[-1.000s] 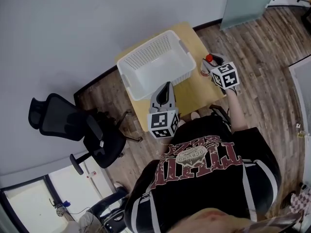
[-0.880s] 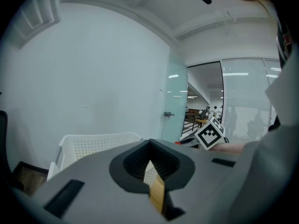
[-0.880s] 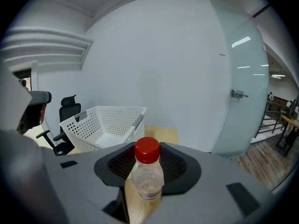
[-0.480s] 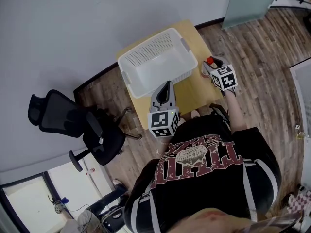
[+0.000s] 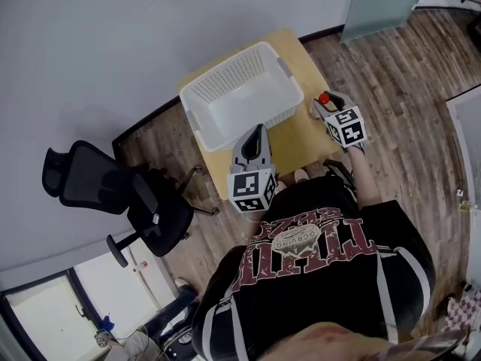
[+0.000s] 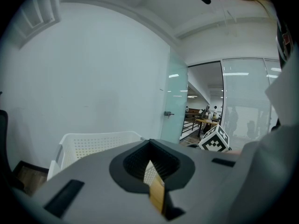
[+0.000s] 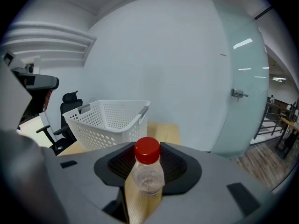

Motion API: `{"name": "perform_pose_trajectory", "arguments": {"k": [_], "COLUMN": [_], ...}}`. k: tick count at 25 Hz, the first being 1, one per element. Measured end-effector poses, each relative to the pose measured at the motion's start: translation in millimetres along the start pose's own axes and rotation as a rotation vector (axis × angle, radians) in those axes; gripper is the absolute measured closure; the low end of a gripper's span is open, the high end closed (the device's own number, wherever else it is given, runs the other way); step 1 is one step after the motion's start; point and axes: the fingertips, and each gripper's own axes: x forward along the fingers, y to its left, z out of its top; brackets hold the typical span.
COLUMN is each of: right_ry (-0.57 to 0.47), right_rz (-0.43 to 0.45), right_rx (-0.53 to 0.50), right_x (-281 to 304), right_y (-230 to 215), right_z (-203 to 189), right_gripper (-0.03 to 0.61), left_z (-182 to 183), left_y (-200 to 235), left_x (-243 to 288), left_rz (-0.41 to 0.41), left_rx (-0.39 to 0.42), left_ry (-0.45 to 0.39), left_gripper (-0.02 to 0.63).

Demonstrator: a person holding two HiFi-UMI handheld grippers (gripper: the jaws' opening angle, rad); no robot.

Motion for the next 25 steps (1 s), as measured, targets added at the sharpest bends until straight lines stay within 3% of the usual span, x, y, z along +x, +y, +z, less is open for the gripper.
{"name": "perform_pose_trajectory", "arguments": {"k": [25], "right_ry": [0.006], "right_rz": [-0.071], "right_rx": [0.015], "right_x": [-8.6], "right_y": [-4.3], "right_z": [-7.3], "right_gripper": [0.396], "left_z": [-2.9], "left_y": [2.5], "left_x": [-13.3], "left_rz": [-0.013], "left_rx": [-0.011], "left_ry": [-0.008], "left_gripper": [0.586]}}
